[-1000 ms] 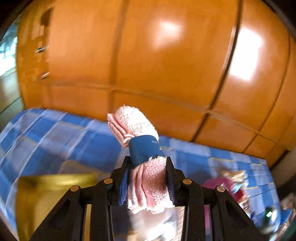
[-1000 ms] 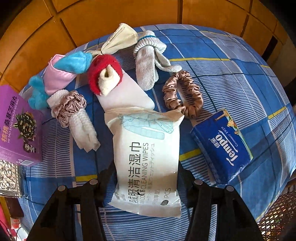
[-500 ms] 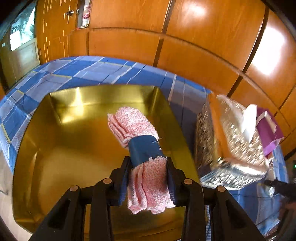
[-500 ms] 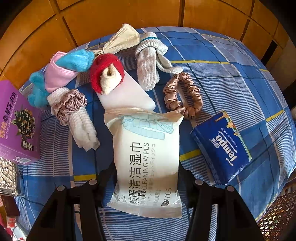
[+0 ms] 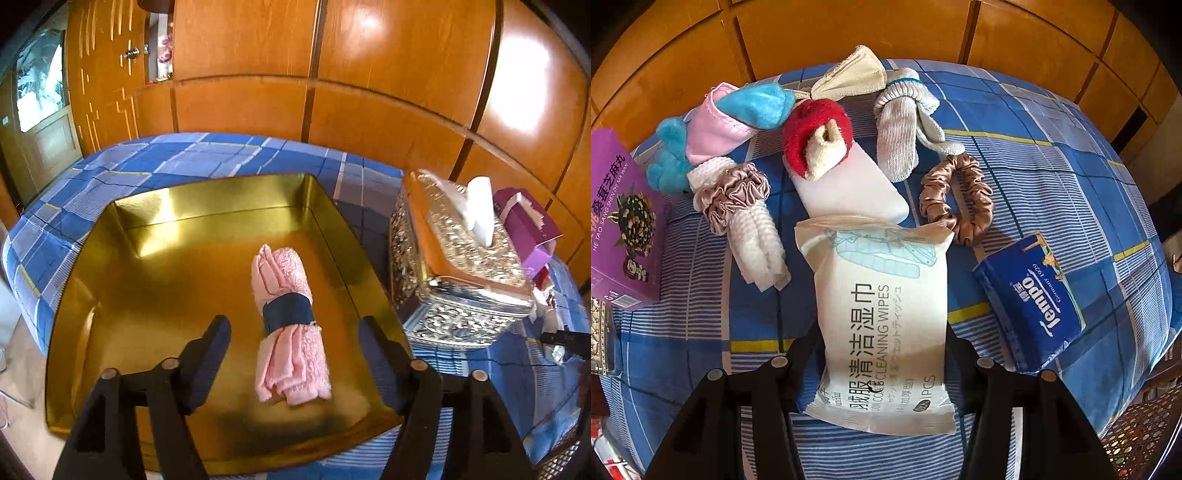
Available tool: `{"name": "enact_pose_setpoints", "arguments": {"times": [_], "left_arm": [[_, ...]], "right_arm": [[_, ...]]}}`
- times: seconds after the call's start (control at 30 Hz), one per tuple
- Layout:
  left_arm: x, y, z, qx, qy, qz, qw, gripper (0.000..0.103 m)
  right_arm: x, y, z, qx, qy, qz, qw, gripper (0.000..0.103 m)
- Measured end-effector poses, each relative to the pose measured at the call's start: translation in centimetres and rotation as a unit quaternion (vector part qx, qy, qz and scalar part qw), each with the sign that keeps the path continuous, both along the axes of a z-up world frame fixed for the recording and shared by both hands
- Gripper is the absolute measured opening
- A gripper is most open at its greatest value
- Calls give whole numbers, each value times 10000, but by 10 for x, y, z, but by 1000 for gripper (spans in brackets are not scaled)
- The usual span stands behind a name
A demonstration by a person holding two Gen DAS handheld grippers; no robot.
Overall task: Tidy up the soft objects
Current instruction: 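Carry the pink towel into the gold tray and open the left tool, then grasp the white wipes pack with the right tool and drop it in the gold tray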
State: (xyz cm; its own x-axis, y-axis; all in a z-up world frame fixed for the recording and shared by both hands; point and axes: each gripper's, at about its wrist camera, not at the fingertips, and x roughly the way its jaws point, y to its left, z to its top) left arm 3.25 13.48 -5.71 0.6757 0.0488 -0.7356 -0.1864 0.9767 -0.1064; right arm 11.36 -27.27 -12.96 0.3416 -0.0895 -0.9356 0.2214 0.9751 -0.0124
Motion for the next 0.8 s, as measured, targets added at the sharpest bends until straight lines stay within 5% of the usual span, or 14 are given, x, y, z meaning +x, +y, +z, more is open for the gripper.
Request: {"name": "enact_pose_setpoints", "arguments": {"times": [0.57,0.8], "left_arm": [[-40,-17,38,372,-464,-248,9979,78],[-44,-18,37,365,-441,-297,9979,78]], "right_arm": [[-32,24,14,101,-304,183,9993,47],[-30,29,44,115,-533,237,9982,47]]}}
